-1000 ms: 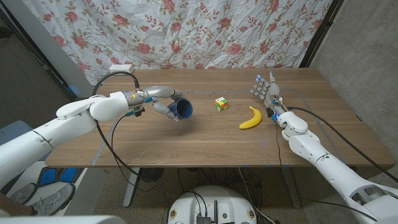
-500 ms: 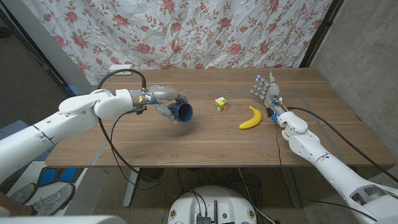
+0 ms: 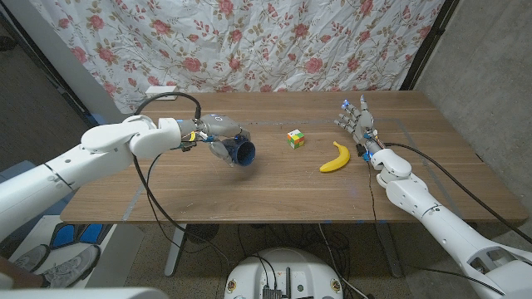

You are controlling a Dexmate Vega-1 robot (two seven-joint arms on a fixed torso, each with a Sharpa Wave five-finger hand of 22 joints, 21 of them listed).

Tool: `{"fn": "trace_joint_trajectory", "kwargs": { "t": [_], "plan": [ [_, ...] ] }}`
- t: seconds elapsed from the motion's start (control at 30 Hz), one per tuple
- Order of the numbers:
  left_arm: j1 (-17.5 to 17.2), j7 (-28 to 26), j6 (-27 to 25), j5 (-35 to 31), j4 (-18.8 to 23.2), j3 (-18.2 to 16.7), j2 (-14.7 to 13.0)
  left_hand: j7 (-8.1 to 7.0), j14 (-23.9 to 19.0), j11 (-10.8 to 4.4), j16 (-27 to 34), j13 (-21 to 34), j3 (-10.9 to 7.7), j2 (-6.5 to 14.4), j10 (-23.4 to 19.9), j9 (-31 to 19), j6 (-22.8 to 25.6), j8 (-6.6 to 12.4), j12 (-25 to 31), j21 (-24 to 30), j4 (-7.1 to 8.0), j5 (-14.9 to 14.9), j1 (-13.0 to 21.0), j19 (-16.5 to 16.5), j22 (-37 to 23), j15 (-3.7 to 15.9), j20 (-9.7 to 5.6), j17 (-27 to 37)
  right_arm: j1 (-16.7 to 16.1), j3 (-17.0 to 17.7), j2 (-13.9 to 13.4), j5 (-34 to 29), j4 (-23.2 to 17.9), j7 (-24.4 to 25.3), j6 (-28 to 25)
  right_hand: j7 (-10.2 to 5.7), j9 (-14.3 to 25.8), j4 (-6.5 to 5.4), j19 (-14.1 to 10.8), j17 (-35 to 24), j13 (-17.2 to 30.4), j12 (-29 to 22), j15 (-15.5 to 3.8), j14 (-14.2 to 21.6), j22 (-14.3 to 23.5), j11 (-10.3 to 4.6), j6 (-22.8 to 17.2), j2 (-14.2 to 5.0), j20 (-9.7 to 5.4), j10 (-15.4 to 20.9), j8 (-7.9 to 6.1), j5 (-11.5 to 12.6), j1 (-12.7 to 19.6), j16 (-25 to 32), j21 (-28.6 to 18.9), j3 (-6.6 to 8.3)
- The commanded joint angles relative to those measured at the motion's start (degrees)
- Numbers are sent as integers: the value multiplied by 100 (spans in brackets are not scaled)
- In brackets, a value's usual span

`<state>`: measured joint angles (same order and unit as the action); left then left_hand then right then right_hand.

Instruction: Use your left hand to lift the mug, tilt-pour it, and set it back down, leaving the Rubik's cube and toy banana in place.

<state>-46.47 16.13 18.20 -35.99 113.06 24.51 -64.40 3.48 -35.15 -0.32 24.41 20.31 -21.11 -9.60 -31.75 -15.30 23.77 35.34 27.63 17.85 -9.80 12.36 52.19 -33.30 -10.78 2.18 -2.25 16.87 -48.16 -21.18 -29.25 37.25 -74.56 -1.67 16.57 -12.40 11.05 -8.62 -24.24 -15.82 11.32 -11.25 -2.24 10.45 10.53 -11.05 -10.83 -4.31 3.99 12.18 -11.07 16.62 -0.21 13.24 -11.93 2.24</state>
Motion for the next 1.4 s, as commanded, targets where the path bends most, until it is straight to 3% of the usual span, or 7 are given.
{"fn": "trace_joint_trajectory", "kwargs": {
  "t": [0.03, 0.53, 1.27, 1.4],
  "plan": [
    [343, 655, -129, -316, 99, 191, 99, -305, -197, -727, -11, 1077, -17, 1335, -784, -127, 364, 1034, 40, 35, 40, 22, 994, -45, -35, 928, 1, 25, 3, -1, 3, -1, 12, -6, 7, -37, 13, -39, -18, -14, 23, -27, -290, 31, 30, 5, 5, -58, 6, 39, -20, 25, 10, 31, -35, 12],
    [1005, 1560, -19, -920, 20, 700, 426, -282, -211, -711, -61, 1116, -34, 1413, -803, -100, 365, 1061, 41, 43, 52, 31, 949, -44, -35, 915, 5, 27, -1, -1, 3, -2, 7, -3, 8, -37, 13, -39, -20, -14, 23, -28, -290, 31, 29, 12, 5, -57, 3, 41, -20, 25, 9, 31, -36, 12],
    [1568, 2727, 21, -1777, 224, 1133, 753, -258, -246, -684, -116, 1175, -62, 1518, -855, -68, 447, 1134, 56, 58, 52, 37, 896, -51, -35, 897, 24, 41, -1, 0, 1, -1, 4, -3, 4, -37, 14, -39, -18, -14, 23, -28, -295, 28, 30, 4, 4, -57, 1, 43, -21, 25, 9, 30, -35, 12],
    [1692, 2937, 163, -1632, 145, 1197, 834, -258, -243, -675, -134, 1187, -84, 1553, -850, -63, 433, 1136, 52, 59, 42, 43, 905, -46, -35, 894, 27, 43, 0, -1, 1, -1, 4, -3, 5, -37, 14, -39, -18, -14, 23, -27, -293, 31, 30, 2, 3, -57, 0, 40, -21, 25, 9, 31, -35, 12]
  ]
}}
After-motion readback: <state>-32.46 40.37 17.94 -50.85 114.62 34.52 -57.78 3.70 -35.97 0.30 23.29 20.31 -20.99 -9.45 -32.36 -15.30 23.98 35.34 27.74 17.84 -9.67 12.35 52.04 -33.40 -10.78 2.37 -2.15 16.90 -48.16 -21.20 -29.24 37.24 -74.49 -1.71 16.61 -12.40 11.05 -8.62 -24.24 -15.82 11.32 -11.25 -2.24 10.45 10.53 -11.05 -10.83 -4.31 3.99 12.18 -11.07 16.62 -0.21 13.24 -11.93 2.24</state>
